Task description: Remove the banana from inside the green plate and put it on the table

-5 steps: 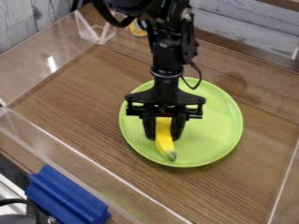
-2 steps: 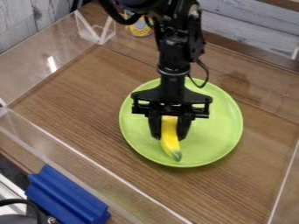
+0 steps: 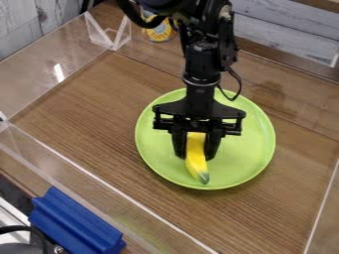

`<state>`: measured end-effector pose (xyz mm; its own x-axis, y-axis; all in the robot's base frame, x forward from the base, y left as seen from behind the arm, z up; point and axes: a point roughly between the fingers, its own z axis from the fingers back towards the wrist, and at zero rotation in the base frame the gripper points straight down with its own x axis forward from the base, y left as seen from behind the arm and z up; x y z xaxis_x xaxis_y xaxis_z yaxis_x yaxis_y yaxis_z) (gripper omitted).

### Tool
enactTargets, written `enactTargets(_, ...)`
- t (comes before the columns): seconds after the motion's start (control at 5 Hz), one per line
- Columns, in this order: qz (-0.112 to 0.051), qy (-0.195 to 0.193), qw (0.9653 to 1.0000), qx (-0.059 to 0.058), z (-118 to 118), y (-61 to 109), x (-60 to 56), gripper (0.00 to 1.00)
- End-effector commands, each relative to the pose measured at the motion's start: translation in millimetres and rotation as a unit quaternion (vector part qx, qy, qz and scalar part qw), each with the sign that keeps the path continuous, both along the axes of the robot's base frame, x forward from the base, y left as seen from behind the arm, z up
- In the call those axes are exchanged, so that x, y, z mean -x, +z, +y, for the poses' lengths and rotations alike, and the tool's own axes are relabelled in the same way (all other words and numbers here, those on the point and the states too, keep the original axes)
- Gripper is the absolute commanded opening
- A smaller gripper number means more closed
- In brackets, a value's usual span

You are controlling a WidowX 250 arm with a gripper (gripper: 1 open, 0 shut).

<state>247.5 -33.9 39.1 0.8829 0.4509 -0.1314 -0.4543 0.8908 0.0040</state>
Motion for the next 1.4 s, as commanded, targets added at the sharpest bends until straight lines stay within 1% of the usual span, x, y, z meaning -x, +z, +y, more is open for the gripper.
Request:
enactTargets(0.0, -0.038, -0.009, 0.9992, 0.005, -5.9, 19.3, -12.1, 1.00)
enactTargets(0.4, -0.039, -0.010, 0.9992, 0.005, -11.9, 14.6, -13.0, 1.00)
enactTargets(0.6, -0.038, -0.009, 0.9992, 0.006, -11.0, 11.2, -12.7, 0.00)
enactTargets(1.2, -0.025, -0.027, 0.9993, 0.004, -10.1, 18.8, -11.3, 0.00)
